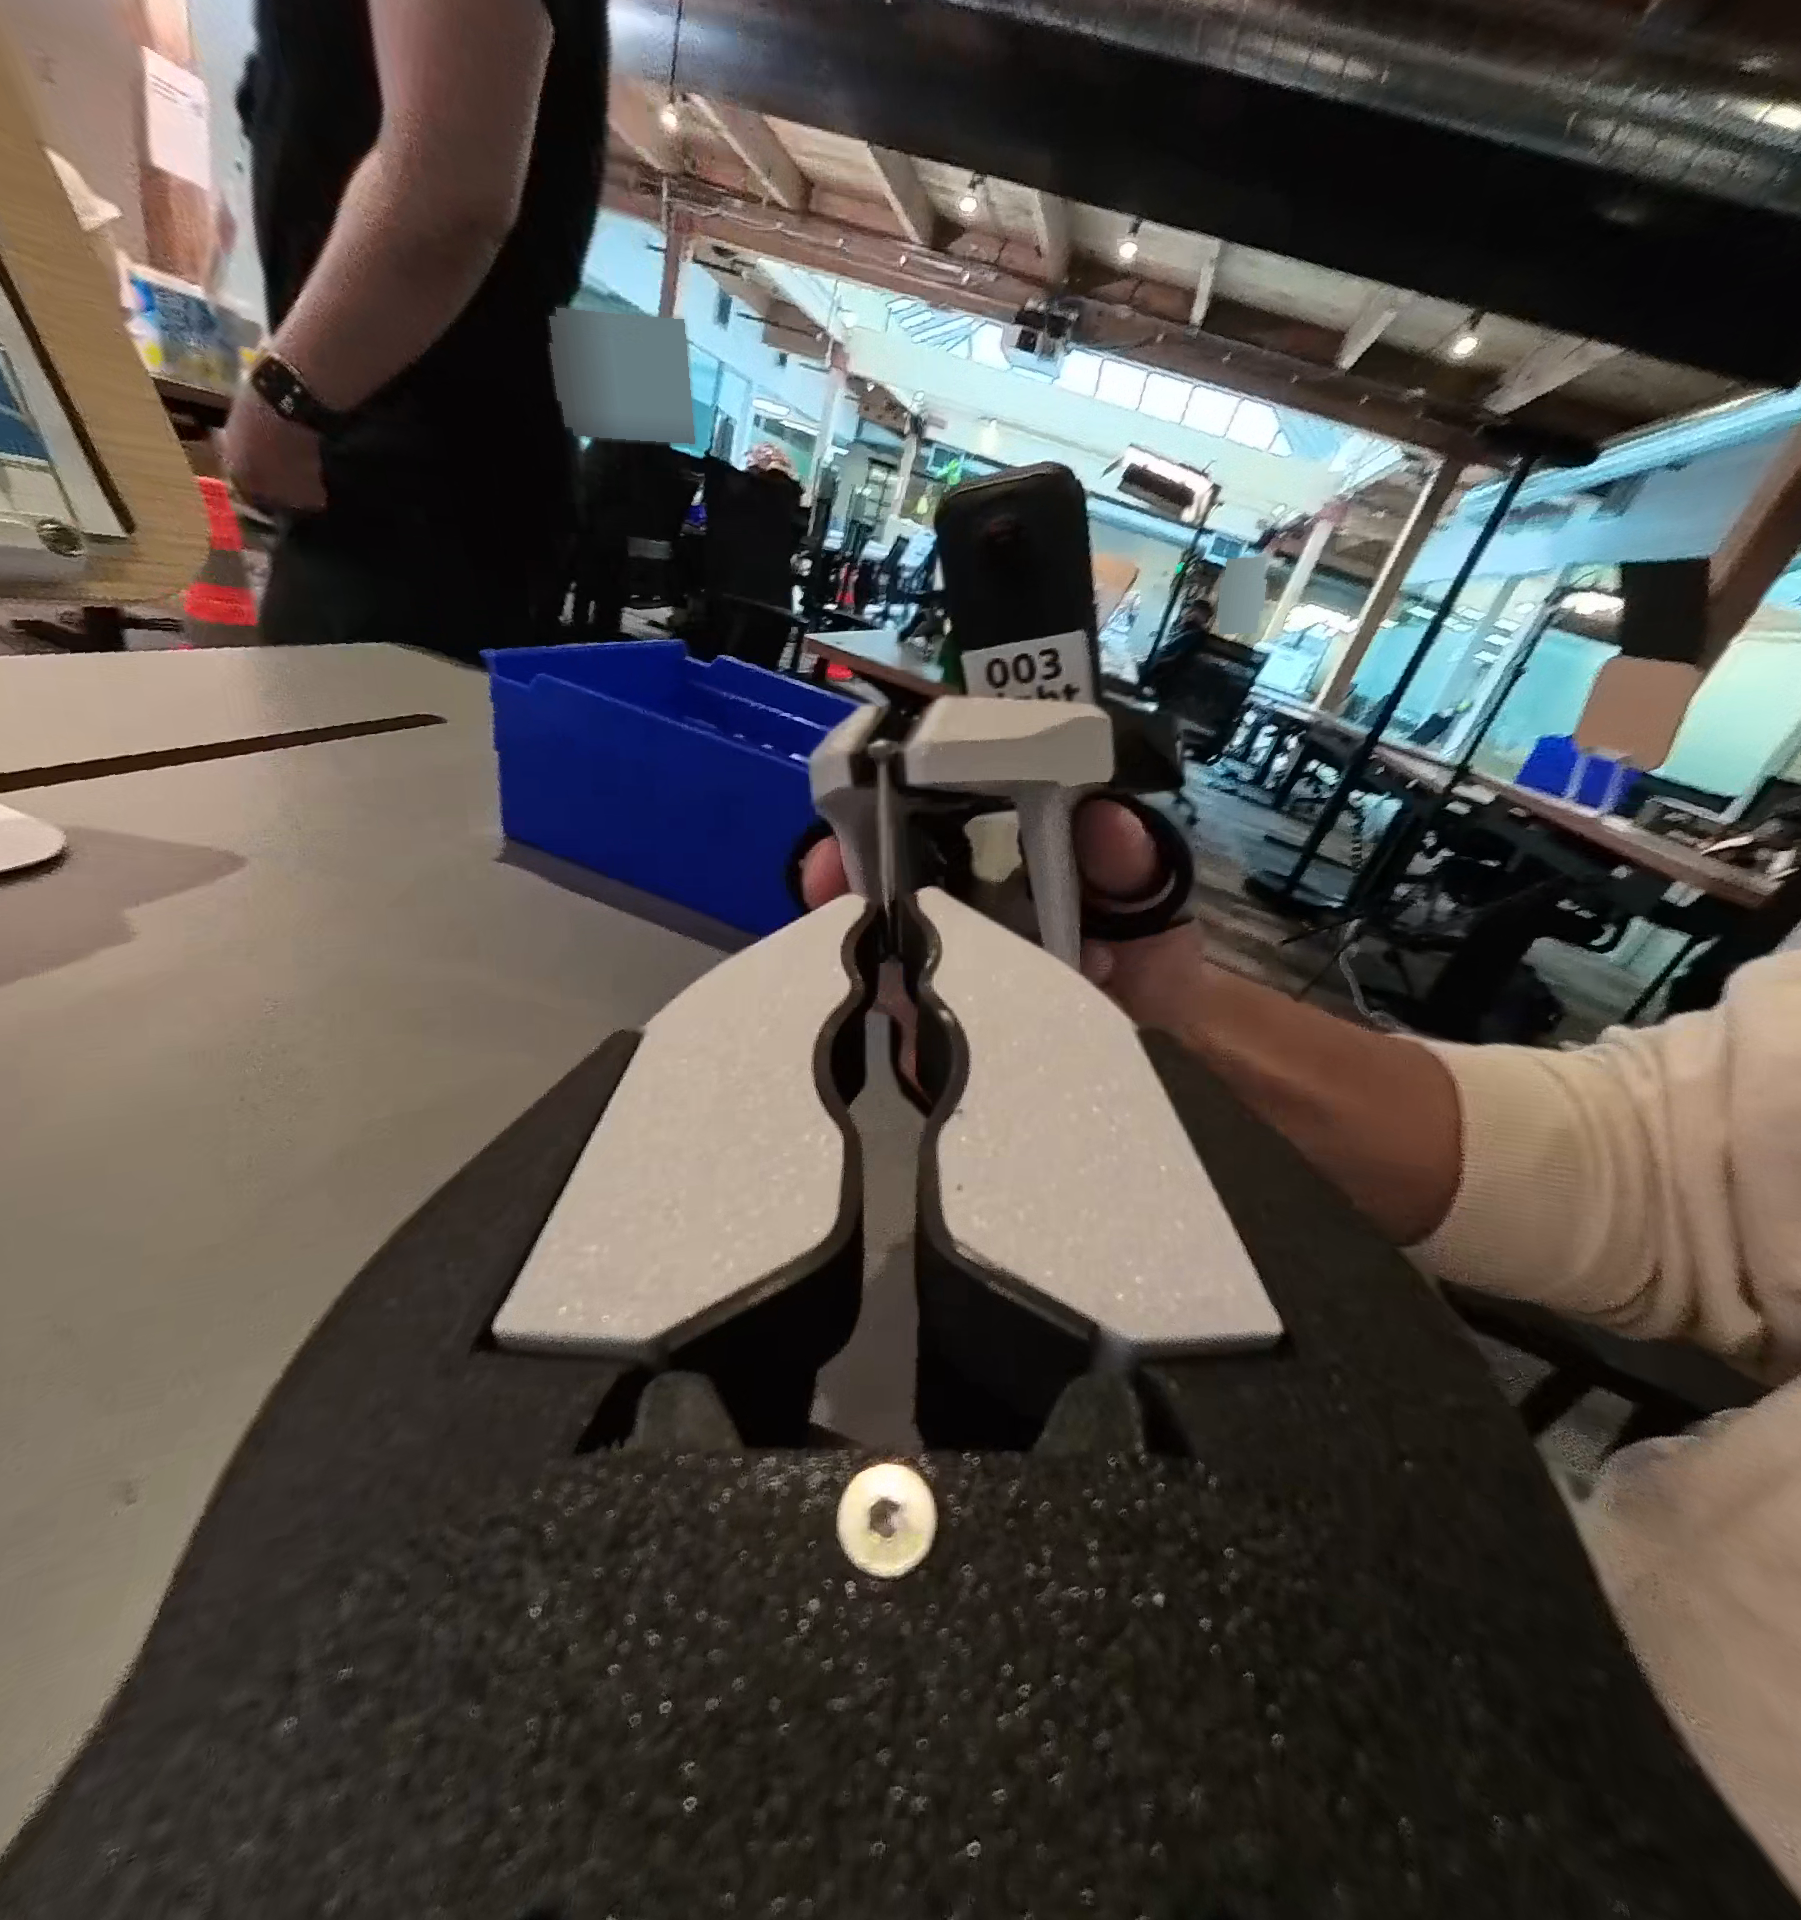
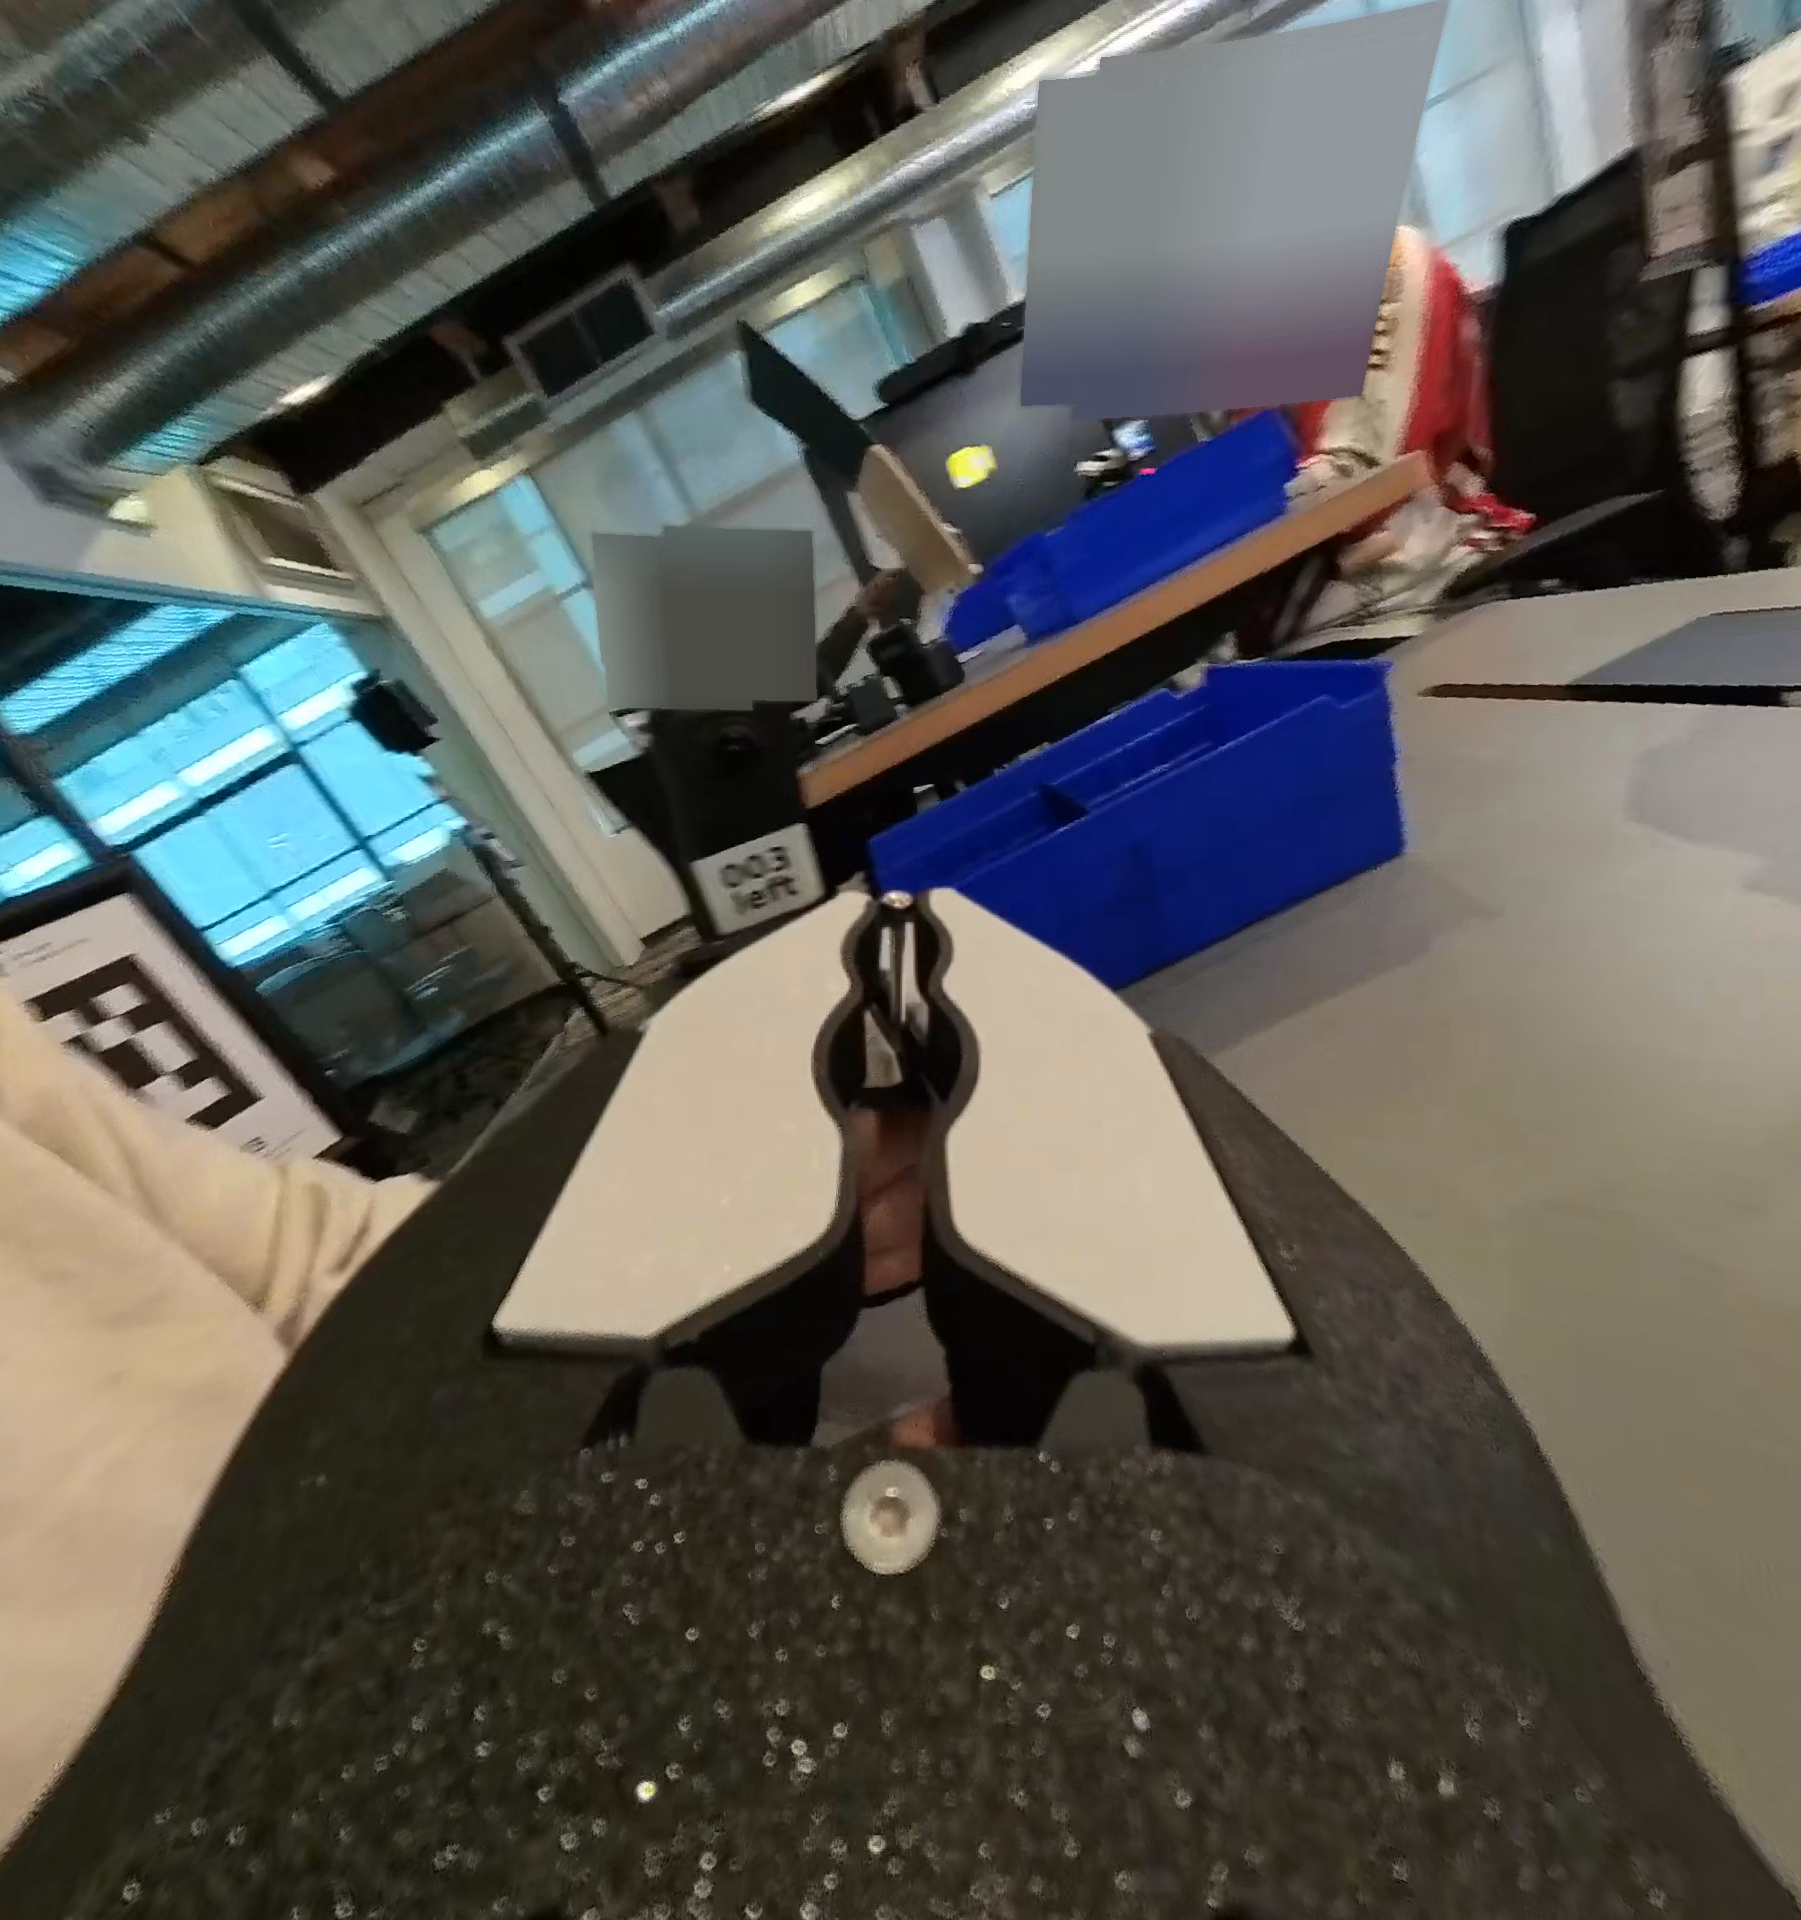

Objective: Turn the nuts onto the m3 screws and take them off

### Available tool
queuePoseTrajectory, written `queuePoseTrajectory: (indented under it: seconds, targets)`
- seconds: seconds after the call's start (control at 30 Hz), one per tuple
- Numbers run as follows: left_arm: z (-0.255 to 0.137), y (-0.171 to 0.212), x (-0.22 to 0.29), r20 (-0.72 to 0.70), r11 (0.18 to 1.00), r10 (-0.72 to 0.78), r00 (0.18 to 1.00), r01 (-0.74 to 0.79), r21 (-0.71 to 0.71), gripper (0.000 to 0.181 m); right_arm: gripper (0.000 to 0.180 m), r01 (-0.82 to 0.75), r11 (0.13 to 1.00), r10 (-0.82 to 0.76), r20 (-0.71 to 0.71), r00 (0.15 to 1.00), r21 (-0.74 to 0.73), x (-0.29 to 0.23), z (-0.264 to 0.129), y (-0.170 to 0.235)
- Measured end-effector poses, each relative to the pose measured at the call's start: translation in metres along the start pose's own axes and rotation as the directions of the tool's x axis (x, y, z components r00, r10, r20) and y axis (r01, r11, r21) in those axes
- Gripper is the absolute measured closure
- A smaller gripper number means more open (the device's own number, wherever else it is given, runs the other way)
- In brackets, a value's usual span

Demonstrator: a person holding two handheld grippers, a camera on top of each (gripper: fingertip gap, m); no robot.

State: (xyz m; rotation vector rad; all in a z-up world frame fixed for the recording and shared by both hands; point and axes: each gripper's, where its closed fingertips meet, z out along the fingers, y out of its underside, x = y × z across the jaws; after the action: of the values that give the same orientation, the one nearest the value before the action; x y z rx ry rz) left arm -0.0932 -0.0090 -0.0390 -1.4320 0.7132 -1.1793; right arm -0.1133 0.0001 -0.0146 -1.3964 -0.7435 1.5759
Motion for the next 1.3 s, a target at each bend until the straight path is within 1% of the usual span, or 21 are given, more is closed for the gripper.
queuePoseTrajectory:
  seconds: [0.1,0.17,0.23,0.27,0.3,0.33,0.37,0.43,0.5,0.57,0.6,0.63,0.67,0.73,0.77,0.83,0.93,1.07,1.13,1.23,1.3]
  targets:
    - [0.0,0.005,-0.017,0.15,0.994,0.105,0.983,-0.099,-0.05,0.178,0.175,-0.012,1.0,0.017,-0.169,0.985,0.029,0.018,0.0,0.002]
    - [0.0,0.008,-0.027,0.232,0.986,0.157,0.96,-0.14,-0.091,0.178,0.175,-0.014,0.999,0.029,-0.309,0.951,0.052,0.029,-0.001,0.005]
    - [0.0,0.011,-0.032,0.271,0.98,0.186,0.944,-0.16,-0.114,0.178,0.175,0.016,0.998,0.012,-0.434,0.901,0.06,0.034,-0.003,0.007]
    - [0.001,0.013,-0.033,0.279,0.978,0.193,0.941,-0.164,-0.126,0.178,0.175,0.023,0.998,0.008,-0.514,0.858,0.054,0.039,-0.007,0.009]
    - [0.001,0.016,-0.034,0.284,0.977,0.198,0.938,-0.165,-0.138,0.178,0.174,0.028,0.998,0.012,-0.558,0.83,0.063,0.039,-0.008,0.01]
    - [0.002,0.017,-0.033,0.275,0.977,0.196,0.941,-0.163,-0.14,0.178,0.174,0.04,0.997,0.007,-0.565,0.825,0.07,0.035,-0.006,0.01]
    - [0.003,0.017,-0.032,0.263,0.979,0.186,0.947,-0.155,-0.132,0.178,0.172,0.049,0.997,-0.007,-0.56,0.829,0.06,0.03,-0.005,0.011]
    - [0.002,0.014,-0.029,0.241,0.984,0.163,0.957,-0.14,-0.113,0.178,0.16,0.083,0.995,-0.045,-0.506,0.862,0.053,0.02,-0.004,0.009]
    - [0.001,0.01,-0.024,0.204,0.987,0.143,0.969,-0.126,-0.096,0.178,0.156,0.111,0.992,-0.071,-0.465,0.882,0.059,0.021,-0.011,0.006]
    - [0.001,0.008,-0.014,0.121,0.993,0.102,0.987,-0.094,-0.077,0.178,0.155,0.097,0.992,-0.07,-0.284,0.956,0.079,0.009,-0.011,0.001]
    - [0.001,0.006,-0.009,0.084,0.996,0.073,0.994,-0.068,-0.059,0.178,0.15,0.083,0.994,-0.065,-0.211,0.975,0.078,0.007,-0.013,-0.001]
    - [0.001,0.004,-0.004,0.039,0.998,0.041,0.998,-0.039,-0.044,0.178,0.151,0.077,0.994,-0.066,-0.13,0.989,0.075,0.003,-0.015,-0.003]
    - [0.0,0.003,0.004,-0.029,0.999,0.002,1.0,-0.003,-0.035,0.178,0.151,0.064,0.997,-0.061,-0.044,0.997,0.053,-0.001,-0.016,-0.003]
    - [-0.002,-0.001,0.015,-0.118,0.999,-0.052,0.992,0.05,-0.016,0.178,0.152,0.056,0.998,-0.058,0.115,0.992,0.021,-0.012,-0.02,-0.004]
    - [-0.003,-0.002,0.02,-0.163,0.998,-0.07,0.984,0.068,-0.016,0.178,0.151,0.055,0.998,-0.054,0.172,0.984,-0.002,-0.016,-0.021,-0.004]
    - [-0.005,-0.003,0.026,-0.207,0.997,-0.082,0.975,0.08,-0.019,0.178,0.157,0.064,0.997,-0.051,0.25,0.967,-0.044,-0.023,-0.02,-0.003]
    - [-0.006,-0.003,0.03,-0.232,0.997,-0.078,0.97,0.073,-0.03,0.178,0.164,0.117,0.99,-0.089,0.295,0.951,-0.078,-0.033,-0.015,-0.002]
    - [-0.006,-0.001,0.034,-0.257,0.997,-0.078,0.963,0.07,-0.039,0.178,0.165,0.131,0.984,-0.091,0.297,0.95,-0.118,-0.033,-0.011,0.005]
    - [-0.006,-0.001,0.035,-0.256,0.997,-0.073,0.964,0.066,-0.038,0.178,0.174,0.135,0.984,-0.095,0.294,0.951,-0.12,-0.032,-0.011,0.006]
    - [-0.006,-0.002,0.029,-0.222,0.998,-0.065,0.973,0.059,-0.034,0.178,0.175,0.126,0.986,-0.097,0.243,0.965,-0.107,-0.027,-0.009,0.005]
    - [-0.004,0.0,0.02,-0.154,0.999,-0.028,0.988,0.022,-0.042,0.178,0.174,0.102,0.99,-0.086,0.162,0.983,-0.098,-0.018,-0.006,0.005]
